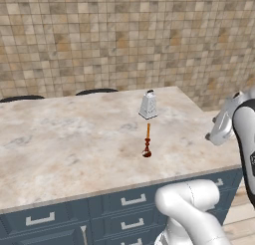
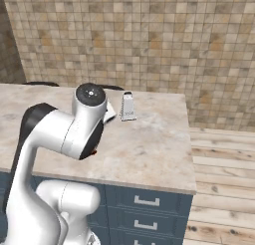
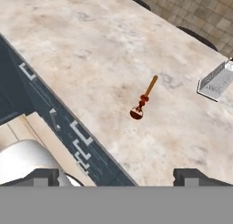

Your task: Pick the candle and candle from the dining table and place them in the open cabinet. Close the cabinet after placing the objects.

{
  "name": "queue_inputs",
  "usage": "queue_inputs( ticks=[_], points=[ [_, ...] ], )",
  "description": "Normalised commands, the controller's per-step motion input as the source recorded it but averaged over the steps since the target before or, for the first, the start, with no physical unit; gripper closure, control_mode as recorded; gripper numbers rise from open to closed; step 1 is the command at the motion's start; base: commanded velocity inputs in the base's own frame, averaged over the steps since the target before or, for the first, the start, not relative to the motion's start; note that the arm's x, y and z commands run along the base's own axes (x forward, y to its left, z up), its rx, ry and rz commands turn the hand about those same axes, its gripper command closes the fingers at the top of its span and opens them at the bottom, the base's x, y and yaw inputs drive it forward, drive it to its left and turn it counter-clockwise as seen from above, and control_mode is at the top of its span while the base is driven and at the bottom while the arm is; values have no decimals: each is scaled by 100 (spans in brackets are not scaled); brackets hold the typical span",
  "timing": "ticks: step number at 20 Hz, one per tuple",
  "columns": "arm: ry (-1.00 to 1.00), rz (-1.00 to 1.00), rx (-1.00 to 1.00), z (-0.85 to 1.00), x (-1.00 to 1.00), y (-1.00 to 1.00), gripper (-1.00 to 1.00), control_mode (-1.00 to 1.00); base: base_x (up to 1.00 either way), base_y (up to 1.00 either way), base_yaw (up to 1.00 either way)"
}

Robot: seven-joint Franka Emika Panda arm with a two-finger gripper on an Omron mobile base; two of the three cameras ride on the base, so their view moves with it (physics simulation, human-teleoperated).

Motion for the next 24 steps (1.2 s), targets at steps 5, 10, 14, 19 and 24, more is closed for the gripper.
queue_inputs(
  ticks=[5, 10, 14, 19, 24],
  points=[
    [5, 7, 20, -49, 0, 2, -100, -100, 0, 0, 0],
    [3, 9, 24, -41, 0, 1, -100, -100, 0, 0, 0],
    [0, 8, 24, -22, 0, 0, -100, -100, 0, 0, 0],
    [2, 5, 26, -17, 0, 0, -100, -100, 0, 0, 0],
    [0, 4, 18, -16, 0, 0, -100, -100, 0, 0, 0]
  ],
)
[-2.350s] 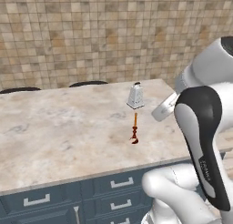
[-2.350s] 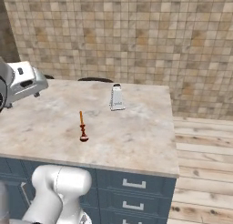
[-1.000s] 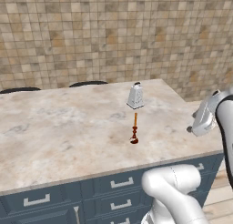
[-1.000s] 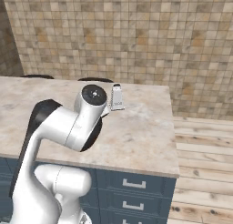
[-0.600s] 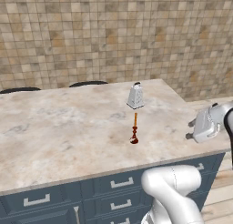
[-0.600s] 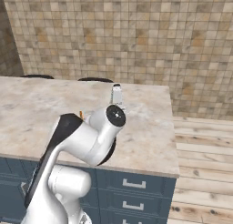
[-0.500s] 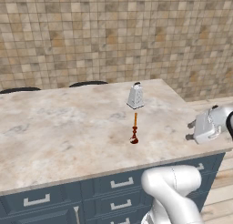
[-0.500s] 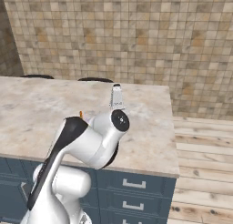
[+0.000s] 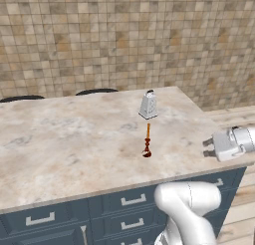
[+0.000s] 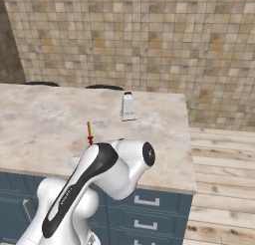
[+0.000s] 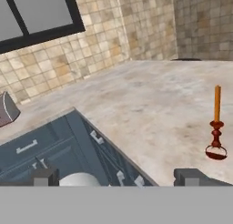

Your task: Pick the candle and candle from the dining table and place them in the open cabinet. Close the cabinet after placing the objects.

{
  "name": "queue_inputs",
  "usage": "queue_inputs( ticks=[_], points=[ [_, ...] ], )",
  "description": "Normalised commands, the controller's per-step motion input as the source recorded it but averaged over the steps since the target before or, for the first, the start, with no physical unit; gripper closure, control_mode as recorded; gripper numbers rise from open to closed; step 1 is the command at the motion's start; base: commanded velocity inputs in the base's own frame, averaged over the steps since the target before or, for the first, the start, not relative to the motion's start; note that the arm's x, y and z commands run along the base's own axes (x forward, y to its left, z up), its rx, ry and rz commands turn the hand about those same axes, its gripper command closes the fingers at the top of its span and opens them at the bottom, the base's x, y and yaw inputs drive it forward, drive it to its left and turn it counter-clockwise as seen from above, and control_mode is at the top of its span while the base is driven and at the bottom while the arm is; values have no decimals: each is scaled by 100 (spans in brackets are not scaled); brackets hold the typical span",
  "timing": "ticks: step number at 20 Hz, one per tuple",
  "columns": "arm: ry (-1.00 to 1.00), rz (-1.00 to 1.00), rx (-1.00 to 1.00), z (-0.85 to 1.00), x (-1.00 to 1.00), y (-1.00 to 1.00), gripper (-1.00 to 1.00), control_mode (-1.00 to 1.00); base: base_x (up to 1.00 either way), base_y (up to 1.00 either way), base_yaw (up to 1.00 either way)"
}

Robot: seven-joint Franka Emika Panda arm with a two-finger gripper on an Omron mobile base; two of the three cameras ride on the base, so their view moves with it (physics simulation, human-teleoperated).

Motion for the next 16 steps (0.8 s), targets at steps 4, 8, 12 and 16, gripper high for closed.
queue_inputs(
  ticks=[4, 8, 12, 16],
  points=[
    [0, 3, 15, -14, 0, 0, -100, -100, 0, 0, 0],
    [0, 2, 3, -4, 0, 0, -100, -100, 0, 0, 0],
    [-4, 0, 0, -3, 13, 7, -100, -100, 0, 0, 0],
    [0, 0, 0, 0, 26, 13, -100, -100, 0, 0, 0]
  ],
)
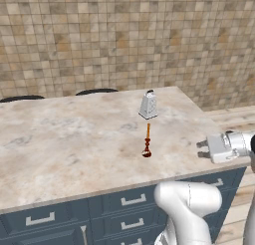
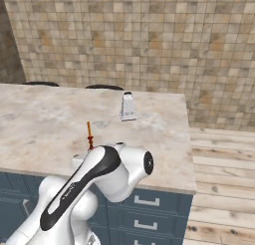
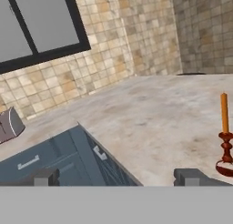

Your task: Pick the candle and candle from the dining table and place them in the open cabinet. Close the cabinet after placing the objects.

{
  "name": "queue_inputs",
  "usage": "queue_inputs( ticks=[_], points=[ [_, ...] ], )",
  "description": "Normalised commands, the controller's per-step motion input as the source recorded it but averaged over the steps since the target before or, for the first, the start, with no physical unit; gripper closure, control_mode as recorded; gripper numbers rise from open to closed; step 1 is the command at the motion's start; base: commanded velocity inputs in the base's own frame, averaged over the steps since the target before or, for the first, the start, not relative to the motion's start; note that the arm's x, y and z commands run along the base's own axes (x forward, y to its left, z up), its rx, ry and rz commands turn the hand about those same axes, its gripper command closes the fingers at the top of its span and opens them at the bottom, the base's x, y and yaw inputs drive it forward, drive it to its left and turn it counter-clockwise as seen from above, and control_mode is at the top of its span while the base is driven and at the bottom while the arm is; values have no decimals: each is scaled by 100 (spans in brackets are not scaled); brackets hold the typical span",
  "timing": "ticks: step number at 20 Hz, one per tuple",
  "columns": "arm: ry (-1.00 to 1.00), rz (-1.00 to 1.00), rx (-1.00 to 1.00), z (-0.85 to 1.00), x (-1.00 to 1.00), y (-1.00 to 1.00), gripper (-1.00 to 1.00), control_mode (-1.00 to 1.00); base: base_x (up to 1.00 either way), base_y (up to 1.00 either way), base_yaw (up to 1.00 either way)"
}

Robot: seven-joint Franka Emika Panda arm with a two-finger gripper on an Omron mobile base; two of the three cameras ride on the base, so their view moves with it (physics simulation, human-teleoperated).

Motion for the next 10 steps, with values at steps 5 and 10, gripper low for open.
queue_inputs(
  ticks=[5, 10],
  points=[
    [0, 0, 0, 0, 33, 10, -100, -100, 0, 0, 0],
    [0, 0, 0, -1, 31, 3, -100, -100, 0, 0, 0]
  ],
)
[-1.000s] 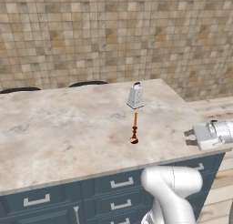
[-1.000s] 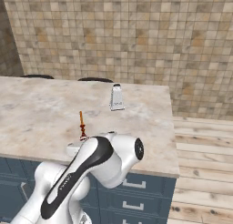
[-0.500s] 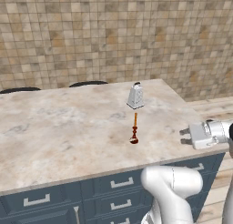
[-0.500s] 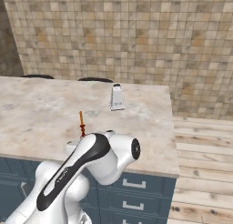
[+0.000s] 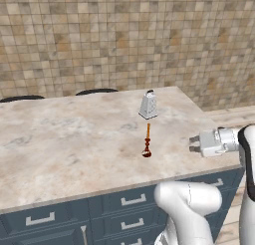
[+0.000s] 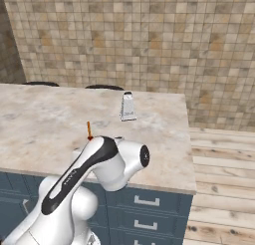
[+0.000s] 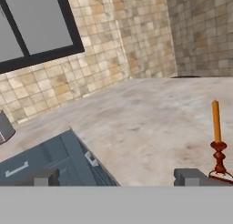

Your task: Pick the candle and candle from the dining table and place them in the open cabinet. Close the cabinet after placing the objects.

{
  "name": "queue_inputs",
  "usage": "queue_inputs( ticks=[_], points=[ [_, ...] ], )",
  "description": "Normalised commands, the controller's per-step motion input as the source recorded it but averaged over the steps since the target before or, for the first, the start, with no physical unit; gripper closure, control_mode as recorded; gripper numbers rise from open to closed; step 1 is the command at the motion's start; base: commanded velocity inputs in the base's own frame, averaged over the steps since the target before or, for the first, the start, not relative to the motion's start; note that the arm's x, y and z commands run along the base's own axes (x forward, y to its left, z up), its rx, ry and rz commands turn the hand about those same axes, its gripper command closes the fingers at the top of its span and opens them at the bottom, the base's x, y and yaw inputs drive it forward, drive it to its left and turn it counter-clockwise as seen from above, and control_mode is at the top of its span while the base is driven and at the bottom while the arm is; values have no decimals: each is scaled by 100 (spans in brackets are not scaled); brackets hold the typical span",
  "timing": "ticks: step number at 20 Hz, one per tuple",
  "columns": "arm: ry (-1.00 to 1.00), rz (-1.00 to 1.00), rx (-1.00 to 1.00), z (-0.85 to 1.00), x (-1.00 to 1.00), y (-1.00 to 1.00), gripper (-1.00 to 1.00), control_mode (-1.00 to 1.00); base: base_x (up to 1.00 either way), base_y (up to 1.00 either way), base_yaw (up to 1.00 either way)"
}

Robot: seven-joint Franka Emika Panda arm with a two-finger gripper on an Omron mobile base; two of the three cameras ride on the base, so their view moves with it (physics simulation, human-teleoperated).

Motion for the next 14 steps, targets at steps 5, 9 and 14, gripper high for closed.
queue_inputs(
  ticks=[5, 9, 14],
  points=[
    [0, 0, 0, -4, 39, 4, -100, -100, 0, 0, 0],
    [0, 0, 0, -3, 39, 8, -100, -100, 0, 0, 0],
    [0, 0, 0, -12, 42, 18, -100, -100, 0, 0, 0]
  ],
)
